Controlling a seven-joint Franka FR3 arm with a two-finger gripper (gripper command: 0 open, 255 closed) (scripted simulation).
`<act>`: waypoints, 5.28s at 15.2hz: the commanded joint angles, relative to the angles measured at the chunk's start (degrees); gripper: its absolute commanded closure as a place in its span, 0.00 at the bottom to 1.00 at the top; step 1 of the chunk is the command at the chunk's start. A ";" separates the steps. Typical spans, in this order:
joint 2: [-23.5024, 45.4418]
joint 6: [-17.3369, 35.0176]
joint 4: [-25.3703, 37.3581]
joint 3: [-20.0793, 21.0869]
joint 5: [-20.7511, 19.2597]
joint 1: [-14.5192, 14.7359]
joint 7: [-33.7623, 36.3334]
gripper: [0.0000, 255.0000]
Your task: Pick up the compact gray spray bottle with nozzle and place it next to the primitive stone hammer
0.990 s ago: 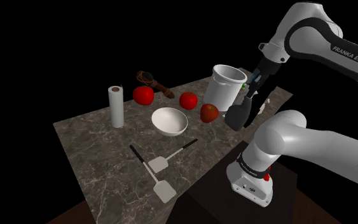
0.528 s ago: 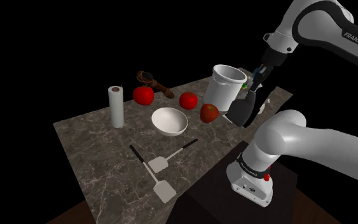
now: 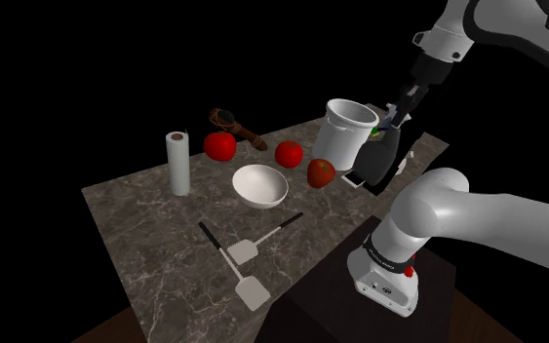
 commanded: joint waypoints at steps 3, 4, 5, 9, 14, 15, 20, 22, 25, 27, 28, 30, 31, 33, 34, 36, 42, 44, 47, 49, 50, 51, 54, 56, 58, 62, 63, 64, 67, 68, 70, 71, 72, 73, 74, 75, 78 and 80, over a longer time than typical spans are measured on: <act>1.77 -2.21 3.97 0.46 0.48 0.30 -0.12 1.00; 2.23 -2.73 4.96 0.57 0.59 0.36 -0.14 1.00; 2.69 -3.25 5.94 0.67 0.70 0.43 -0.17 1.00; 4.60 -5.36 9.96 1.04 1.11 0.69 -0.29 1.00; 7.10 -8.04 15.14 1.45 1.55 0.98 -0.47 1.00; 7.62 -8.58 16.20 1.52 1.63 1.03 -0.51 1.00; 10.30 -11.35 21.64 1.84 2.00 1.29 -0.73 1.00; 11.41 -12.48 23.88 1.94 2.14 1.39 -0.82 1.00; 13.14 -14.21 27.33 2.09 2.32 1.53 -0.98 1.00; 14.32 -15.38 29.69 2.17 2.44 1.62 -1.09 1.00; 14.74 -15.79 30.51 2.19 2.47 1.65 -1.13 1.00; 17.87 -13.17 31.01 2.04 2.87 2.09 -0.67 1.00; 19.50 -11.91 31.37 1.96 3.06 2.32 -0.46 1.00; 22.87 -9.51 32.33 1.77 3.45 2.76 -0.10 1.00; 24.60 -8.38 32.92 1.66 3.64 2.99 0.05 1.00; 28.17 -6.25 34.34 1.42 4.05 3.43 0.30 1.00; 39.58 -1.08 40.53 0.51 5.45 4.70 0.60 1.00; 43.62 0.19 43.26 0.15 6.03 5.08 0.56 1.00; 49.90 1.61 48.05 -0.43 7.04 5.54 0.35 1.00; 54.27 2.21 51.75 -0.82 7.83 5.75 0.13 1.00; 56.51 2.39 53.77 -1.02 8.26 5.82 -0.01 1.00; 58.80 2.49 55.92 -1.21 8.73 5.86 -0.16 1.00; 66.01 2.24 63.21 -1.77 10.31 5.77 -0.67 1.00; 71.20 1.52 68.98 -2.09 11.54 5.48 -1.04 1.00; 76.85 0.23 75.78 -2.36 12.93 4.94 -1.39 1.00; 91.40 -5.70 95.97 -2.45 16.53 2.37 -1.76 1.00; 93.34 -6.79 98.99 -2.33 16.96 1.86 -1.72 1.00; 92.00 -5.07 95.94 -2.31 16.58 2.28 -1.71 1.00; 88.98 -0.75 88.62 -2.37 15.80 3.27 -1.64 1.00; 88.20 0.52 86.58 -2.38 15.60 3.52 -1.61 1.00; 86.85 2.88 82.89 -2.37 15.25 3.94 -1.55 1.00; 86.26 3.99 81.20 -2.36 15.09 4.11 -1.51 1.00; 85.72 5.07 79.59 -2.35 14.96 4.27 -1.48 1.00; 85.23 6.12 78.06 -2.33 14.83 4.41 -1.45 1.00; 84.78 7.14 76.59 -2.32 14.71 4.55 -1.42 1.00; 84.36 8.13 75.19 -2.31 14.61 4.67 -1.39 1.00; 83.29 10.99 71.28 -2.27 14.34 4.97 -1.31 1.00; 82.72 12.81 68.90 -2.24 14.20 5.13 -1.27 1.00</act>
